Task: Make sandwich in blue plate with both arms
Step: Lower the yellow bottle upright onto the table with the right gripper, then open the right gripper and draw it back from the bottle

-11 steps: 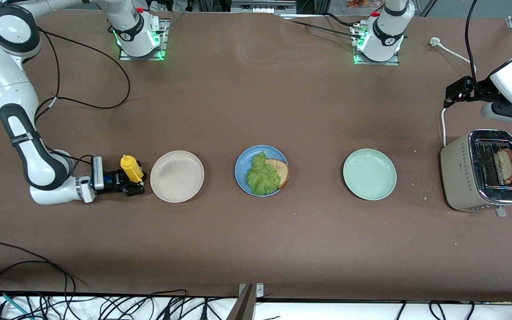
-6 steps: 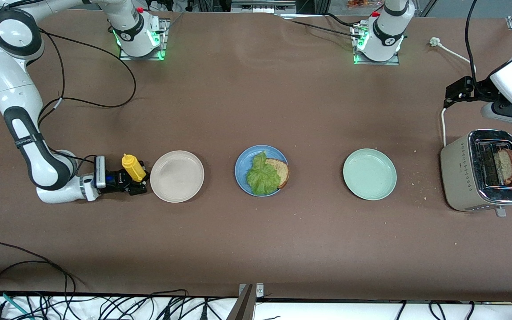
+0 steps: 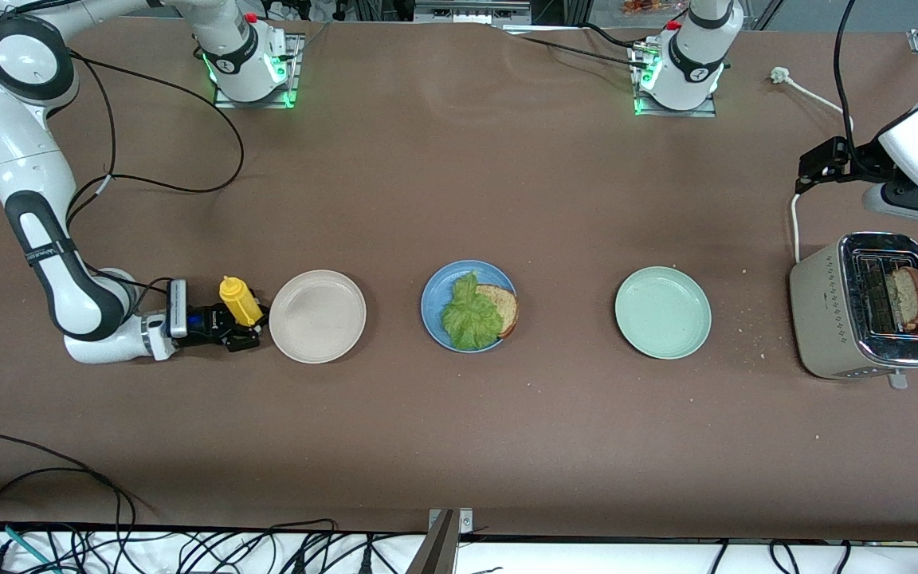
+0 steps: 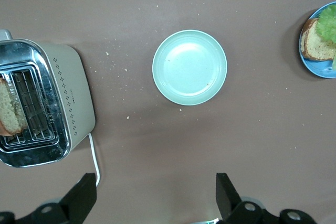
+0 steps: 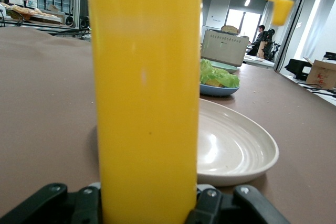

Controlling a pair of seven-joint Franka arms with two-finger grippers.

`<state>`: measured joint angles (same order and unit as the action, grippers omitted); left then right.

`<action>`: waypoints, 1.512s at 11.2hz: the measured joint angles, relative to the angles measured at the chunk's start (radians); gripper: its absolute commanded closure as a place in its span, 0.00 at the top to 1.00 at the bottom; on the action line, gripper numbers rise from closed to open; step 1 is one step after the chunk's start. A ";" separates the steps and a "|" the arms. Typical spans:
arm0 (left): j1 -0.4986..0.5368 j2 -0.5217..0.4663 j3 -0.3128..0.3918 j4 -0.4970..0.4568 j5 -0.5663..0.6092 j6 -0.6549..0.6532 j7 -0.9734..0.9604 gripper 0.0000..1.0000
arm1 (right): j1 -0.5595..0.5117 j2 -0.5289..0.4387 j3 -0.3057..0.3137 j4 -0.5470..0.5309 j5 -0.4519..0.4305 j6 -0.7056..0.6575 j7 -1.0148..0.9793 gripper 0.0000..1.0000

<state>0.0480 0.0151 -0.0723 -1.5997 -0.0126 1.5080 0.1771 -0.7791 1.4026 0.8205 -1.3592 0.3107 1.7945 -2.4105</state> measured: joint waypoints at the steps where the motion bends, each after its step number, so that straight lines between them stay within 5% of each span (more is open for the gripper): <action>1: 0.000 0.000 0.000 0.000 0.000 0.000 0.000 1.00 | -0.003 0.000 -0.001 0.000 0.002 0.000 -0.003 1.00; 11: 0.000 0.000 0.000 0.000 0.000 0.000 0.000 1.00 | -0.020 0.002 -0.014 0.017 0.032 0.000 -0.010 1.00; 17: 0.000 0.000 0.000 0.000 0.000 -0.003 0.000 1.00 | -0.036 -0.075 -0.099 0.040 0.026 -0.066 0.005 1.00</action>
<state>0.0481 0.0151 -0.0723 -1.5997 -0.0126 1.5049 0.1771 -0.8149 1.3272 0.7213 -1.3195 0.3366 1.7285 -2.4057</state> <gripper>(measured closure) 0.000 0.000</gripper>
